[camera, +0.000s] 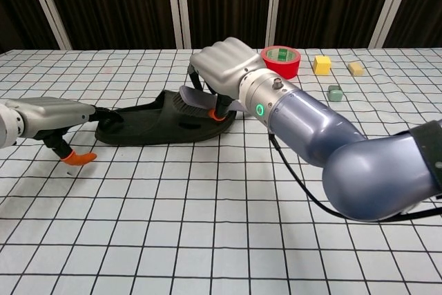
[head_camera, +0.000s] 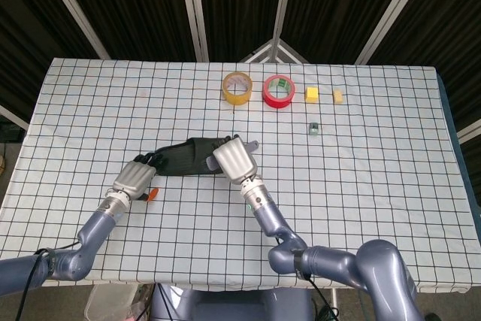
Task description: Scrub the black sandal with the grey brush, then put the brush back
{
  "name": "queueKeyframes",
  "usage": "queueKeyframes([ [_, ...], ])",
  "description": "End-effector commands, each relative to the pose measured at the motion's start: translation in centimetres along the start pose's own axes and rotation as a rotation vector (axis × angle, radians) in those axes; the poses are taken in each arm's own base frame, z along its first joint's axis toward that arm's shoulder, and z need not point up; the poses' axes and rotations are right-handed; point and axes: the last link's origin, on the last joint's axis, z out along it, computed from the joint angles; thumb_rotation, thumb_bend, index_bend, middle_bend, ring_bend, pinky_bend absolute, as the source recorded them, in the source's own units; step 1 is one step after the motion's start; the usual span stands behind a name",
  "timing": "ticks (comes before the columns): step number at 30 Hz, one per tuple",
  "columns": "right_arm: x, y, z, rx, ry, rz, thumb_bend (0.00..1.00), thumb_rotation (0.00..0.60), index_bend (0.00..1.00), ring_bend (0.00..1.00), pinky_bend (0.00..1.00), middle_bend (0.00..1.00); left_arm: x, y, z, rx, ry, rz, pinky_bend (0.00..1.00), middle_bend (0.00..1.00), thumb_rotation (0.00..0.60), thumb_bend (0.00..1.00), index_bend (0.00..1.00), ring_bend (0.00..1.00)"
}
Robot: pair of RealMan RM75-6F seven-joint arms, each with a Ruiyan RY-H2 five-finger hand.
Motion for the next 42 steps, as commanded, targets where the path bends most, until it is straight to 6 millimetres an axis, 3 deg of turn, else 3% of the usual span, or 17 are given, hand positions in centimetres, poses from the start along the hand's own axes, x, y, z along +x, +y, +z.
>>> queueKeyframes([
  [1, -0.4, 0.6, 0.2, -0.021, -0.010, 0.007, 0.64, 0.600, 0.67, 0.47, 0.55, 0.50, 0.0, -0.2, 0.0, 0.003, 0.000, 0.000, 0.11, 0.02, 0.505, 0.60, 0.00, 0.00],
  [8, -1.0, 1.7, 0.5, -0.050, -0.021, -0.006, 0.64, 0.600, 0.67, 0.47, 0.55, 0.50, -0.1, -0.7, 0.0, 0.016, -0.004, -0.007, 0.11, 0.02, 0.501, 0.60, 0.00, 0.00],
  [14, -0.3, 1.5, -0.1, -0.036, 0.011, -0.001, 0.64, 0.600, 0.67, 0.47, 0.55, 0.50, 0.3, -0.7, -0.5, 0.007, 0.025, -0.022, 0.11, 0.02, 0.473, 0.58, 0.00, 0.00],
  [20, 2.1, 2.4, -1.7, -0.047, 0.101, -0.001, 0.64, 0.600, 0.67, 0.47, 0.55, 0.50, 1.4, -0.9, -2.5, -0.036, 0.134, -0.067, 0.11, 0.00, 0.405, 0.40, 0.00, 0.00],
  [25, 3.9, 5.8, -5.0, -0.112, 0.165, 0.018, 0.64, 0.600, 0.67, 0.47, 0.55, 0.50, 3.0, -1.8, -5.7, -0.113, 0.303, -0.140, 0.11, 0.00, 0.377, 0.32, 0.00, 0.00],
  [33, 3.9, 11.6, -10.0, -0.217, 0.126, -0.046, 0.64, 0.600, 0.67, 0.47, 0.55, 0.50, 3.4, -6.3, -12.3, -0.058, 0.404, -0.092, 0.11, 0.00, 0.388, 0.29, 0.00, 0.00],
  [37, 3.1, 14.1, -11.8, -0.266, 0.081, -0.074, 0.64, 0.600, 0.67, 0.47, 0.55, 0.50, 2.8, -8.3, -14.9, 0.016, 0.420, -0.102, 0.11, 0.00, 0.389, 0.29, 0.00, 0.00],
  [42, 1.6, 16.8, -13.7, -0.318, 0.020, -0.102, 0.64, 0.600, 0.67, 0.47, 0.55, 0.50, 0.5, -9.8, -17.0, 0.083, 0.416, -0.141, 0.11, 0.00, 0.390, 0.29, 0.00, 0.00],
])
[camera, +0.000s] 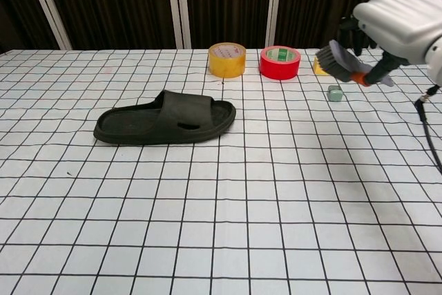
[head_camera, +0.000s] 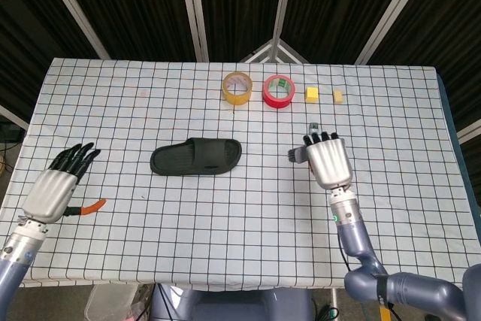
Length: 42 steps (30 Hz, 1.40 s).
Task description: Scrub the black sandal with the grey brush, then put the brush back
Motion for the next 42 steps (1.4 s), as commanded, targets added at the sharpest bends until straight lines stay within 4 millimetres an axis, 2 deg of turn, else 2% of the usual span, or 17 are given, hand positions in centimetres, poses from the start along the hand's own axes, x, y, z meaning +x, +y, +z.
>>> queueKeyframes([
  [1, -1.2, 1.6, -0.8, -0.023, -0.034, -0.030, 0.64, 0.600, 0.67, 0.47, 0.55, 0.50, -1.0, -1.3, -2.0, 0.048, -0.008, -0.015, 0.11, 0.00, 0.391, 0.29, 0.00, 0.00],
  [6, -3.9, 3.4, -2.3, -0.045, -0.137, -0.105, 0.64, 0.600, 0.67, 0.47, 0.55, 0.50, -2.6, -2.7, -3.4, 0.110, -0.007, -0.028, 0.11, 0.00, 0.392, 0.29, 0.00, 0.00],
  [11, -5.7, 3.7, -3.4, -0.049, -0.210, -0.113, 0.64, 0.600, 0.60, 0.46, 0.55, 0.48, -3.1, -3.2, -3.8, 0.129, 0.000, -0.023, 0.11, 0.00, 0.391, 0.29, 0.00, 0.00],
  [13, -6.3, 3.3, -3.8, -0.036, -0.233, -0.125, 0.64, 0.600, 0.51, 0.44, 0.55, 0.44, -3.0, -3.1, -3.8, 0.129, 0.014, -0.021, 0.11, 0.00, 0.391, 0.29, 0.00, 0.00],
  [15, -7.1, 2.9, -4.2, -0.016, -0.267, -0.151, 0.64, 0.600, 0.31, 0.41, 0.55, 0.38, -3.0, -3.1, -3.8, 0.127, 0.014, -0.023, 0.11, 0.00, 0.392, 0.29, 0.00, 0.00],
  [18, -7.6, 2.3, -4.5, 0.012, -0.297, -0.171, 0.64, 0.600, 0.10, 0.36, 0.55, 0.30, -3.2, -3.1, -3.7, 0.127, 0.005, -0.026, 0.11, 0.00, 0.393, 0.28, 0.00, 0.00],
  [20, -7.7, 2.0, -4.5, 0.018, -0.301, -0.166, 0.64, 0.600, 0.01, 0.33, 0.53, 0.26, -3.3, -3.2, -3.6, 0.128, 0.001, -0.023, 0.11, 0.00, 0.393, 0.28, 0.00, 0.00],
  [25, -7.0, 1.8, -4.7, 0.025, -0.272, -0.146, 0.55, 0.600, 0.00, 0.28, 0.50, 0.21, -3.5, -3.2, -3.4, 0.128, -0.007, -0.021, 0.11, 0.00, 0.392, 0.27, 0.00, 0.00],
  [31, -5.8, 1.7, -5.1, 0.030, -0.252, -0.119, 0.54, 0.600, 0.00, 0.27, 0.49, 0.20, -3.6, -3.1, -3.5, 0.125, -0.009, -0.022, 0.11, 0.00, 0.395, 0.27, 0.00, 0.00],
  [34, -4.8, 2.3, -5.9, 0.012, -0.223, -0.107, 0.53, 0.600, 0.00, 0.24, 0.44, 0.18, -3.3, -3.1, -3.8, 0.120, 0.004, -0.024, 0.11, 0.00, 0.391, 0.26, 0.00, 0.00],
  [37, -3.2, 3.7, -7.8, -0.024, -0.185, -0.061, 0.51, 0.600, 0.00, 0.16, 0.29, 0.14, -2.9, -3.2, -4.4, 0.117, 0.021, -0.020, 0.11, 0.00, 0.394, 0.22, 0.00, 0.00],
  [38, -2.8, 4.3, -8.6, -0.041, -0.176, -0.038, 0.49, 0.600, 0.00, 0.11, 0.21, 0.10, -2.8, -3.2, -4.6, 0.118, 0.024, -0.020, 0.11, 0.00, 0.396, 0.20, 0.00, 0.00],
  [39, -2.2, 5.2, -10.1, -0.071, -0.169, 0.004, 0.48, 0.600, 0.00, 0.06, 0.14, 0.07, -2.7, -3.2, -4.9, 0.121, 0.028, -0.022, 0.11, 0.00, 0.396, 0.19, 0.00, 0.00],
  [41, -1.6, 6.9, -12.7, -0.127, -0.171, 0.059, 0.46, 0.600, 0.00, 0.01, 0.07, 0.03, -2.6, -3.3, -5.3, 0.127, 0.030, -0.015, 0.11, 0.00, 0.394, 0.16, 0.00, 0.00],
  [42, -1.1, 8.2, -14.7, -0.167, -0.165, 0.091, 0.46, 0.600, 0.00, 0.00, 0.04, 0.01, -2.6, -3.3, -5.6, 0.132, 0.029, -0.007, 0.11, 0.00, 0.394, 0.16, 0.00, 0.00],
])
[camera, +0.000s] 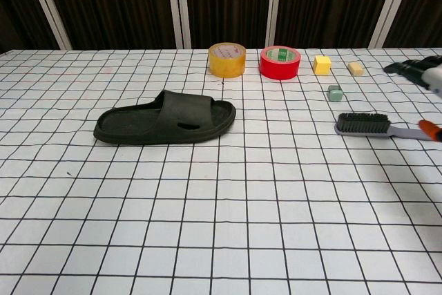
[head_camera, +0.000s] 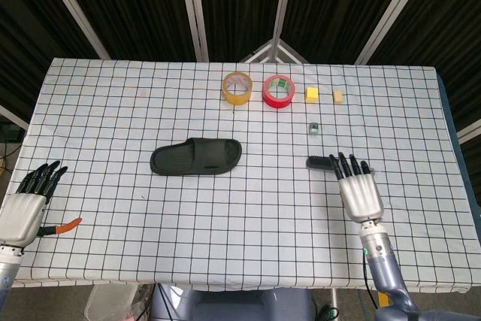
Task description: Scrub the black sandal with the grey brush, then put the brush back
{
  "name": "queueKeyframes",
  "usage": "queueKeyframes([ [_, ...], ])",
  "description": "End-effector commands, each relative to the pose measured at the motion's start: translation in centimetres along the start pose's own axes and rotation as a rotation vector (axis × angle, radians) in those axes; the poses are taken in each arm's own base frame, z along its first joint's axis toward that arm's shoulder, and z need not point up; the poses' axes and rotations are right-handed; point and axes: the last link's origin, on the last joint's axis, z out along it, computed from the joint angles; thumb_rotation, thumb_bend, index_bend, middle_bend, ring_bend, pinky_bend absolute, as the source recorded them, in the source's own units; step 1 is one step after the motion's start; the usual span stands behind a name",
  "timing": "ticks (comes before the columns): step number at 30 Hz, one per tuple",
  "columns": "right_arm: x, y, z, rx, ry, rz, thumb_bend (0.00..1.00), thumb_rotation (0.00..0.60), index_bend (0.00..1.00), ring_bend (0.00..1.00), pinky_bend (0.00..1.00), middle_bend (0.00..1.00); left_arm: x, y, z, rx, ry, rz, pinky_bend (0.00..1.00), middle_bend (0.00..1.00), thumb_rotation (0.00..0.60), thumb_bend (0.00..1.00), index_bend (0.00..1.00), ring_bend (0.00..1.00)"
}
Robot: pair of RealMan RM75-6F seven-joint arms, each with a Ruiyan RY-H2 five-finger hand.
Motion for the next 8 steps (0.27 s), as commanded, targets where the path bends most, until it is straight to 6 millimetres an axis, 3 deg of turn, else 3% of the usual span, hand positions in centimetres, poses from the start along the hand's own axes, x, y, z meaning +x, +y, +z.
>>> queueKeyframes([
  [1, 0.7, 4.9, -6.8, -0.124, 0.019, 0.145, 0.46, 0.600, 0.00, 0.00, 0.03, 0.01, 0.1, -0.1, -0.7, 0.010, 0.002, 0.017, 0.11, 0.00, 0.394, 0.15, 0.00, 0.00],
  [3, 0.7, 7.0, -9.0, -0.188, 0.033, 0.186, 0.45, 0.600, 0.00, 0.00, 0.01, 0.00, 0.3, -0.1, -0.9, 0.016, 0.007, 0.025, 0.11, 0.00, 0.394, 0.15, 0.00, 0.00],
  [8, 1.7, 9.9, -10.3, -0.242, 0.076, 0.194, 0.45, 0.600, 0.00, 0.00, 0.01, 0.00, 0.5, 0.1, -1.0, 0.012, 0.021, 0.030, 0.11, 0.00, 0.394, 0.15, 0.00, 0.00],
])
